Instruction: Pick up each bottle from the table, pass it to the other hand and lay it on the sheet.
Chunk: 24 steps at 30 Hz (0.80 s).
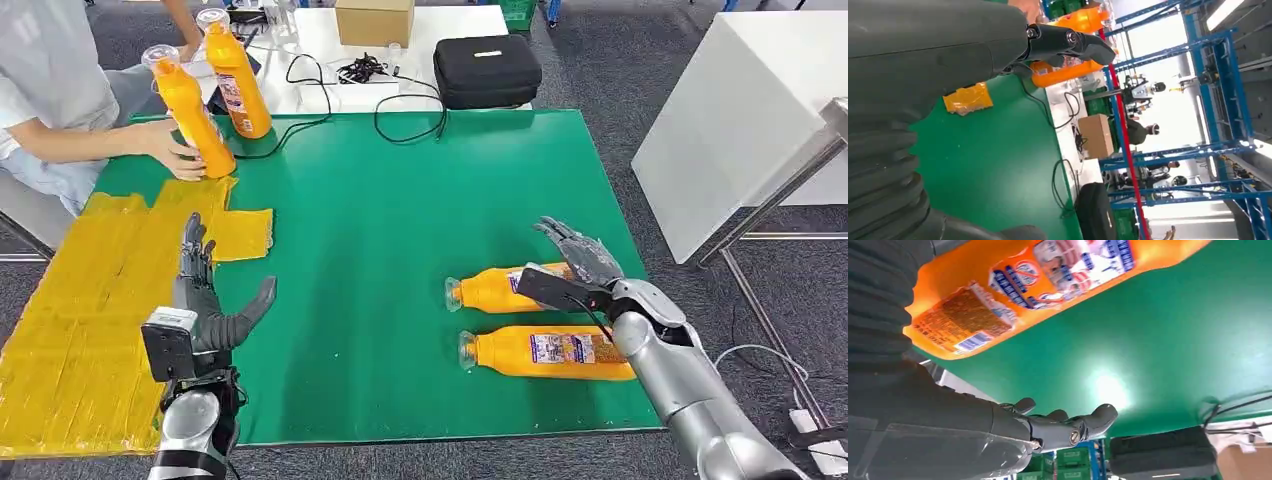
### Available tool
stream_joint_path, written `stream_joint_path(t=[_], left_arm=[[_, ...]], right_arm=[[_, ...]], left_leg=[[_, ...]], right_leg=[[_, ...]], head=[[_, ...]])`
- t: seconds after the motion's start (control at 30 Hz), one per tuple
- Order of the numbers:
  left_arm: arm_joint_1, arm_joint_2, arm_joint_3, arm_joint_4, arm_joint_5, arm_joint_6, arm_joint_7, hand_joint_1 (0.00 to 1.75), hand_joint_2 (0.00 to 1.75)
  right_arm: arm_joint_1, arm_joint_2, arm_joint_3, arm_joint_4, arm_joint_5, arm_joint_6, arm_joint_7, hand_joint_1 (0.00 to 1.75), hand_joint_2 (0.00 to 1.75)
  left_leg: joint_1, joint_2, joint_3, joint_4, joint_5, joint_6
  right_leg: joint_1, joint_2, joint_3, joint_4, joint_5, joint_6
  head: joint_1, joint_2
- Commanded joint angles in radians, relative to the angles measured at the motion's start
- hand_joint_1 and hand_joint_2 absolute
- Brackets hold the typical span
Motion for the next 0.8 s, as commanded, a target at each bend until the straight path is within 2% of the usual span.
stream_joint_path(t=[0.03, 0.1, 0.23, 0.5, 0.6, 0.8], left_arm=[[-0.031, 0.001, 0.027, 0.062, 0.005, -0.002, 0.000, 0.00, 1.75], [-0.029, 0.001, 0.027, 0.057, 0.005, -0.002, 0.000, 0.00, 1.75], [-0.029, -0.002, 0.026, 0.056, 0.003, -0.001, 0.002, 0.00, 1.75], [-0.039, -0.001, 0.017, 0.069, 0.002, -0.003, 0.003, 0.00, 1.75], [-0.045, 0.000, 0.014, 0.076, 0.002, -0.003, 0.003, 0.00, 1.75], [-0.050, -0.006, 0.007, 0.078, 0.004, -0.002, 0.009, 0.00, 1.75]], right_arm=[[-0.028, -0.038, 0.052, 0.028, 0.013, -0.006, 0.042, 0.00, 1.75], [-0.029, -0.037, 0.055, 0.036, 0.013, -0.006, 0.044, 0.00, 1.75], [-0.052, -0.013, 0.070, 0.096, 0.055, -0.031, 0.093, 0.00, 1.75], [-0.072, 0.021, 0.102, 0.193, 0.090, -0.042, 0.102, 0.00, 1.75], [-0.094, 0.033, 0.126, 0.246, 0.117, -0.034, 0.110, 0.00, 1.75], [-0.126, 0.108, 0.151, 0.369, 0.188, -0.082, 0.163, 0.00, 1.75]], left_leg=[[0.001, 0.001, 0.010, 0.000, -0.005, -0.003], [0.001, 0.000, 0.004, 0.000, -0.002, -0.001], [0.000, 0.001, 0.005, 0.000, -0.002, -0.001], [0.001, 0.003, 0.008, 0.000, -0.003, -0.003], [0.001, 0.002, 0.004, 0.000, -0.001, -0.001], [0.001, 0.004, 0.009, -0.001, -0.003, -0.003]], right_leg=[[0.002, -0.001, 0.011, -0.001, -0.004, -0.002], [0.001, -0.001, 0.004, -0.001, -0.002, -0.001], [0.001, 0.000, 0.005, -0.001, -0.001, -0.001], [0.001, 0.001, 0.008, -0.001, -0.002, -0.001], [0.001, 0.001, 0.003, -0.001, -0.001, -0.001], [0.001, 0.002, 0.009, -0.002, -0.002, -0.001]], head=[[0.000, 0.000], [0.000, 0.000], [0.000, 0.000], [0.000, 0.000], [0.000, 0.000], [0.000, 0.000]])
